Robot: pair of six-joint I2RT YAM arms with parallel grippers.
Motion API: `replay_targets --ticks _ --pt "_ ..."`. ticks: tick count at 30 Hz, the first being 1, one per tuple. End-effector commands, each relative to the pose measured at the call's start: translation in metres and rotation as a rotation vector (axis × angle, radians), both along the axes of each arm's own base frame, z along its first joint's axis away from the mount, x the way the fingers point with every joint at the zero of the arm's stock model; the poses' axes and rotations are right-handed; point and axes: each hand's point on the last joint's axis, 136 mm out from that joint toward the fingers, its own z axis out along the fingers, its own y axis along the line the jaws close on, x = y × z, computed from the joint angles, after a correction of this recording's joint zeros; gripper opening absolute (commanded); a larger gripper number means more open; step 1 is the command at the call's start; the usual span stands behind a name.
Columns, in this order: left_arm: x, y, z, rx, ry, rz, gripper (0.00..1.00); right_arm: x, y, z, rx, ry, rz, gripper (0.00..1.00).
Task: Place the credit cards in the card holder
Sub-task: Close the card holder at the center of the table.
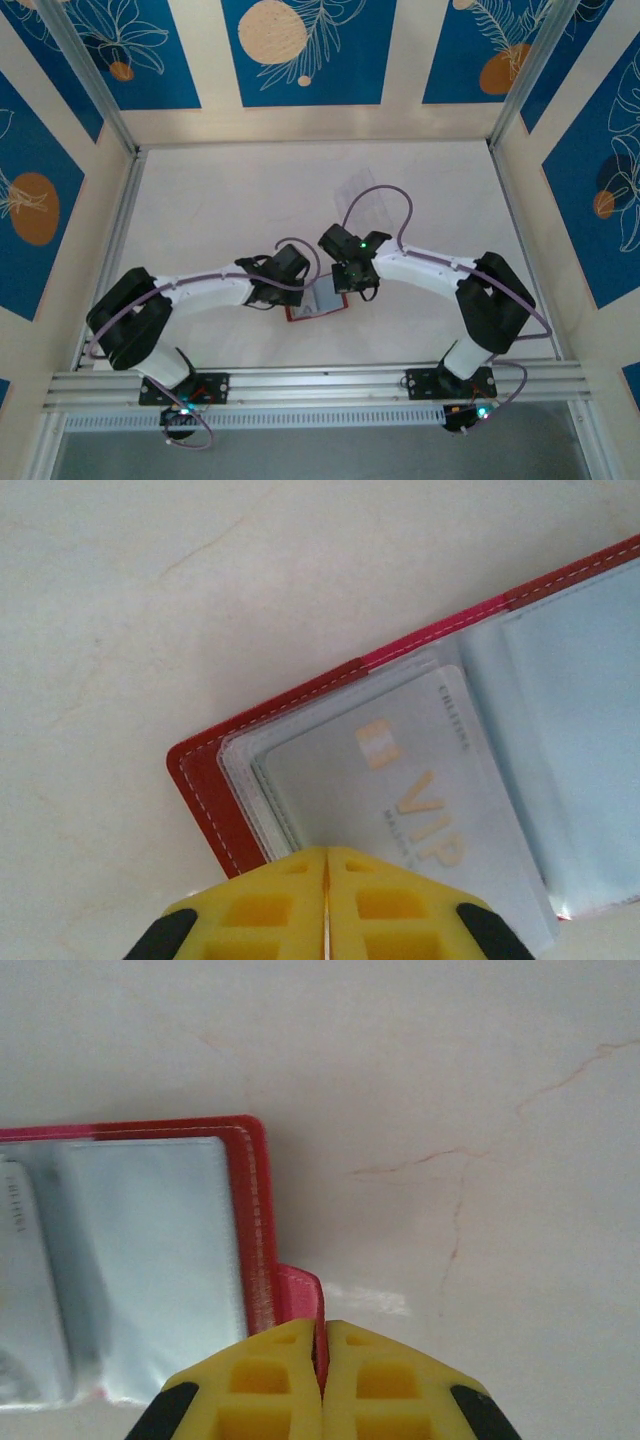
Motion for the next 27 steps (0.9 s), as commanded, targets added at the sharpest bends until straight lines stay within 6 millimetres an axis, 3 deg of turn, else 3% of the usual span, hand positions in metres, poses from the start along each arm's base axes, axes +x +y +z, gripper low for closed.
replay_targets --ticks 1,4,9,13,20,27 --pt "0.002 0.013 0.017 -0.047 0.013 0.067 0.08 -0.004 0.025 0.019 0.157 0.007 0.044 0.00" --pt "-0.005 0.029 0.024 -0.099 0.021 0.108 0.11 -0.003 0.039 0.034 0.234 -0.001 0.065 0.00" --pt "-0.023 0.051 0.020 -0.237 0.105 0.193 0.13 -0.001 0.062 0.052 0.299 -0.010 0.105 0.00" --pt "-0.037 0.073 0.009 -0.207 0.162 0.230 0.16 0.001 0.082 0.062 0.295 -0.026 0.141 0.00" --pt "-0.045 0.069 -0.009 -0.243 0.194 0.219 0.16 -0.002 0.114 0.073 0.353 -0.008 0.186 0.00" --pt "-0.044 0.071 -0.026 -0.215 0.224 0.231 0.16 -0.034 0.156 0.062 0.480 0.104 0.233 0.00"
